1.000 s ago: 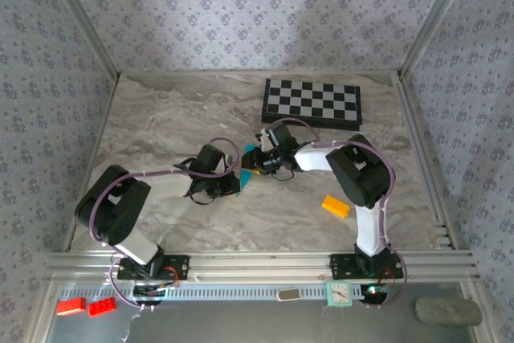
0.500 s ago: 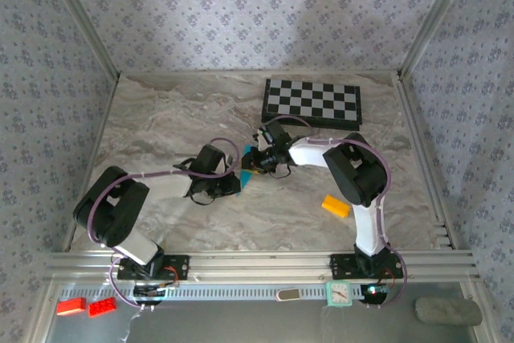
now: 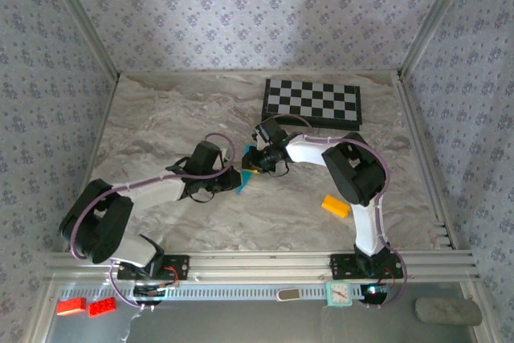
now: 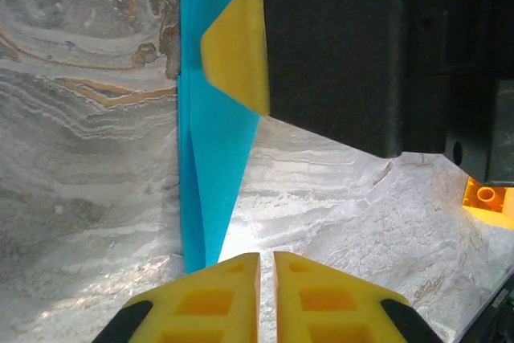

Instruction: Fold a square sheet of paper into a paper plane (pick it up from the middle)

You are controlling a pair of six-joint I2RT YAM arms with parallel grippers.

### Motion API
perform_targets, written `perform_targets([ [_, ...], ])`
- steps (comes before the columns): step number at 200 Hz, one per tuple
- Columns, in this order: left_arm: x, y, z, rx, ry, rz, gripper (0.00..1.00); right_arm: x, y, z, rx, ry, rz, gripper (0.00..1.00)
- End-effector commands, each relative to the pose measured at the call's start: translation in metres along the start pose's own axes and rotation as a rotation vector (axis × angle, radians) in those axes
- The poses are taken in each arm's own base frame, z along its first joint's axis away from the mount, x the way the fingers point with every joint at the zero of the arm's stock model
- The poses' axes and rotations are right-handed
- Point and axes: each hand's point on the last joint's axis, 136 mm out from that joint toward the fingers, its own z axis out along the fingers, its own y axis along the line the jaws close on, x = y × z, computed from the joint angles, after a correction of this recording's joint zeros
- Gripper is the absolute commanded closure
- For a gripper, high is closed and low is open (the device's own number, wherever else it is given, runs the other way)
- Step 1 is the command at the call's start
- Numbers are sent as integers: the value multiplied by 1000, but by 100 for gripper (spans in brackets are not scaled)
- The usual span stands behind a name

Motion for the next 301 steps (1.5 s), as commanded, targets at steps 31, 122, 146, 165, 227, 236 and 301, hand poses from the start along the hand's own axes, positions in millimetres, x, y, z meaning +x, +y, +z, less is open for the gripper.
perform_targets([
  [31,-11,-16,21,77,25,-18,93,18,-34,12,128,63,50,79],
  [122,-4,9,42,-10,74,-40,98,21,-40,14,152,81,61,80],
  [146,4,18,41,-35,84,-51,99,22,-42,14,166,86,66,80],
  [165,13,28,41,-66,100,-61,99,23,-46,15,180,91,73,80],
  [227,39,50,33,-156,146,-72,100,24,-52,14,212,94,84,80],
  [236,42,52,31,-164,155,-73,100,24,-54,14,217,94,90,81],
  [301,73,63,12,-179,206,-107,100,26,-58,16,222,103,97,81],
])
